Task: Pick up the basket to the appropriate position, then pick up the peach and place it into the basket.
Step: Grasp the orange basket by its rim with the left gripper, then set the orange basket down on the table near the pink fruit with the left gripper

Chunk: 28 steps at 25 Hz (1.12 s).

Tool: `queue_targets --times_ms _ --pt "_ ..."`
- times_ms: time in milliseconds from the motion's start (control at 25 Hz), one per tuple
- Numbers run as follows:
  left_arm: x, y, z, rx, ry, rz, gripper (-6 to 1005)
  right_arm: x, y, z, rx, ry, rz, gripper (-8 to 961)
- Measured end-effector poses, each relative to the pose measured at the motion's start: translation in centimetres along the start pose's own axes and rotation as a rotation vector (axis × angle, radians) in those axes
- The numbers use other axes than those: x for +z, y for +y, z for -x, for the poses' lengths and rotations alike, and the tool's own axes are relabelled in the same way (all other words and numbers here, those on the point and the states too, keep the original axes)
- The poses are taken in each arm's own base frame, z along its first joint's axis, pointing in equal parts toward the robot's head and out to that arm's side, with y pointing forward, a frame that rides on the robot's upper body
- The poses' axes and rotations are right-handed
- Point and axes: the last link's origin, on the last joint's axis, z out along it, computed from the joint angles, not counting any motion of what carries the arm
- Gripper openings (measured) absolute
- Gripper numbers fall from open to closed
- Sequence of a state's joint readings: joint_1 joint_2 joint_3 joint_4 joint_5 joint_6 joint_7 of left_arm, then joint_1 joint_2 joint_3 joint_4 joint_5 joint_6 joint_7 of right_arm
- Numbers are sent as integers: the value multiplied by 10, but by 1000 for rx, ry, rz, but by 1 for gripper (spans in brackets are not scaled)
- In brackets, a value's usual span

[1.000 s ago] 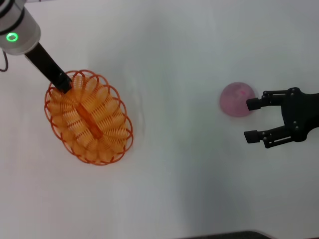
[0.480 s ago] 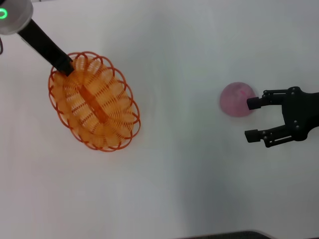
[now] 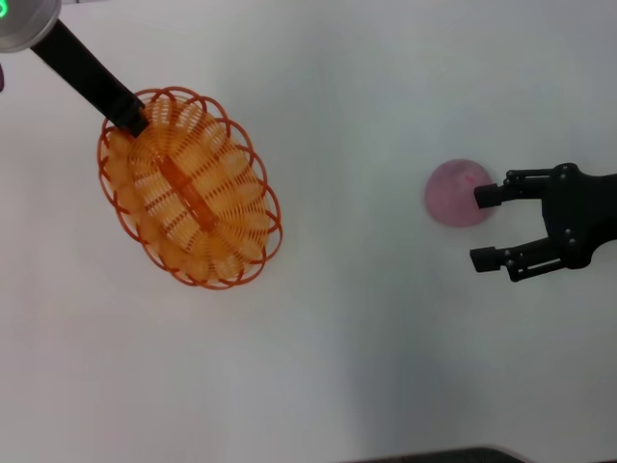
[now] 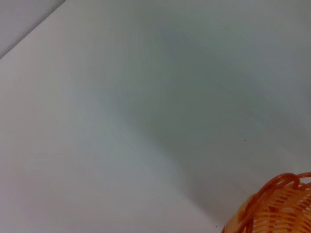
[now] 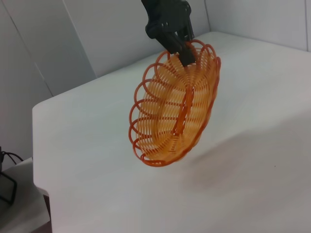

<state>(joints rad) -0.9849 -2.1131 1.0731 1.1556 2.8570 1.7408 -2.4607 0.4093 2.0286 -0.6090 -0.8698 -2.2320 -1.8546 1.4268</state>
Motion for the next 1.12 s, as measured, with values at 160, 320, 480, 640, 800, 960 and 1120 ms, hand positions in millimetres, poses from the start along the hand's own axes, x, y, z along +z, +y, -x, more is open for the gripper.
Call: queue_targets --times_ms 160,320,480,640,800,960,1120 --pt "2 2 -2 -9 9 3 68 -1 -2 3 7 4 -1 941" --pt "3 1 -3 -55 40 3 68 -3 -4 6 17 9 -7 941" --pt "10 0 2 -143 56 14 68 -7 -5 5 38 -3 -26 941" --pt "17 4 5 -207 67 20 69 -10 -7 6 46 -27 -46 942" --pt "22 8 3 -267 84 32 69 -11 -8 7 44 -39 -56 942" --pt "26 8 3 -342 130 62 69 -11 -12 8 31 -28 -71 942" --pt "28 5 4 -426 178 80 68 -13 -17 7 27 -19 -108 942"
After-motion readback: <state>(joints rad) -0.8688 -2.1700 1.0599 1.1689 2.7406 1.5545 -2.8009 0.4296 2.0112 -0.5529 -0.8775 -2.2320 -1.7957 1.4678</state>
